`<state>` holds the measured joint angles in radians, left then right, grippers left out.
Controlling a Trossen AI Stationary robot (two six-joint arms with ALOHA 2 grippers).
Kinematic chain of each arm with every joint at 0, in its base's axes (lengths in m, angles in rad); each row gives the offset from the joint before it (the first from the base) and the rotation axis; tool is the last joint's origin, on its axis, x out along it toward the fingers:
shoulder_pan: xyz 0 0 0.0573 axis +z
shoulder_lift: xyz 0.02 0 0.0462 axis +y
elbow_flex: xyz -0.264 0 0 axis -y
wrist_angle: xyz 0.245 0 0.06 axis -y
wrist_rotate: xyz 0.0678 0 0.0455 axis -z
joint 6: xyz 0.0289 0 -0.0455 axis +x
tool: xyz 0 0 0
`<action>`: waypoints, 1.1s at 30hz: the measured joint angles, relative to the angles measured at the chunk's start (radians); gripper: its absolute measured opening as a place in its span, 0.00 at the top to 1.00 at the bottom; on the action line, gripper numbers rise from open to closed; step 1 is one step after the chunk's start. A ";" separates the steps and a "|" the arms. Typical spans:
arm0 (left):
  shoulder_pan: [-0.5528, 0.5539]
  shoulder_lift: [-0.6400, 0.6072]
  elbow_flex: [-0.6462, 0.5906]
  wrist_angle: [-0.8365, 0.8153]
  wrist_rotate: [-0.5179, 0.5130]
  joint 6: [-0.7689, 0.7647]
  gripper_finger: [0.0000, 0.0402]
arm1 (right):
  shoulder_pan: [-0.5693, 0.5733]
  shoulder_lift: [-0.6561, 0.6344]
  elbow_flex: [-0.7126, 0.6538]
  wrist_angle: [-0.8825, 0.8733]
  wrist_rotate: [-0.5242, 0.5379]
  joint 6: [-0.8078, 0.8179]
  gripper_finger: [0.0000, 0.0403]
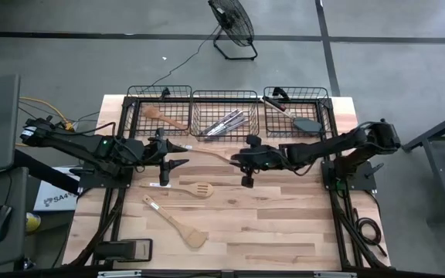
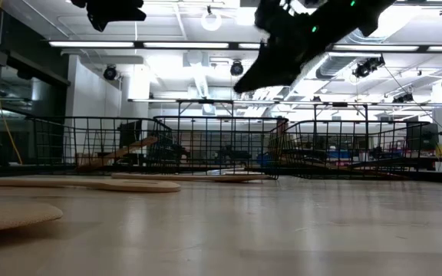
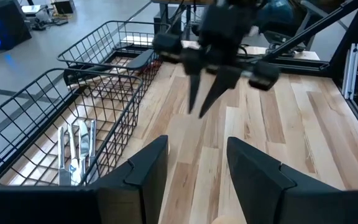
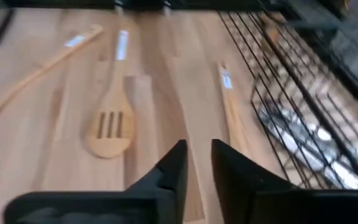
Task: Pick & Place Kitchen Items
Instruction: Put the brown serving spoon into the left mesh basket
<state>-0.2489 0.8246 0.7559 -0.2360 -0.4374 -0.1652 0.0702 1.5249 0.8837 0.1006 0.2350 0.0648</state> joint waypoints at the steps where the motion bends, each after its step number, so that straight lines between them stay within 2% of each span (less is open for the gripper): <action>1: 0.000 0.000 0.000 0.000 0.000 0.000 0.59 | -0.010 0.016 0.000 0.003 0.001 0.021 0.82; 4: 0.000 0.002 0.000 -0.002 0.000 -0.004 0.59 | -0.043 0.075 0.000 0.008 0.028 0.101 0.78; 7: 0.000 0.002 0.000 -0.001 0.000 -0.004 0.59 | -0.081 0.142 0.000 0.005 0.047 0.163 0.79; 10: 0.000 0.004 0.000 -0.002 0.000 -0.004 0.59 | -0.110 0.192 0.000 0.064 0.029 0.197 0.84; 14: 0.000 0.005 0.000 -0.002 0.000 -0.003 0.59 | -0.122 0.248 0.003 0.136 0.047 0.200 0.96; 16: 0.000 0.005 0.000 -0.003 0.000 -0.003 0.59 | -0.123 0.271 0.003 0.141 0.057 0.206 0.98; 20: 0.000 0.005 0.000 -0.006 0.000 -0.002 0.59 | -0.123 0.297 0.002 0.139 0.081 0.224 0.99; 26: 0.000 0.005 0.000 -0.006 0.000 0.001 0.59 | -0.104 0.300 0.001 0.148 0.180 0.284 0.99; 33: 0.000 0.005 0.000 -0.007 0.000 0.004 0.59 | -0.067 0.283 -0.001 0.210 0.194 0.301 0.99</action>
<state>-0.2489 0.8291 0.7563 -0.2428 -0.4377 -0.1616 0.0033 1.8078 0.8825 0.3102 0.4294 0.3660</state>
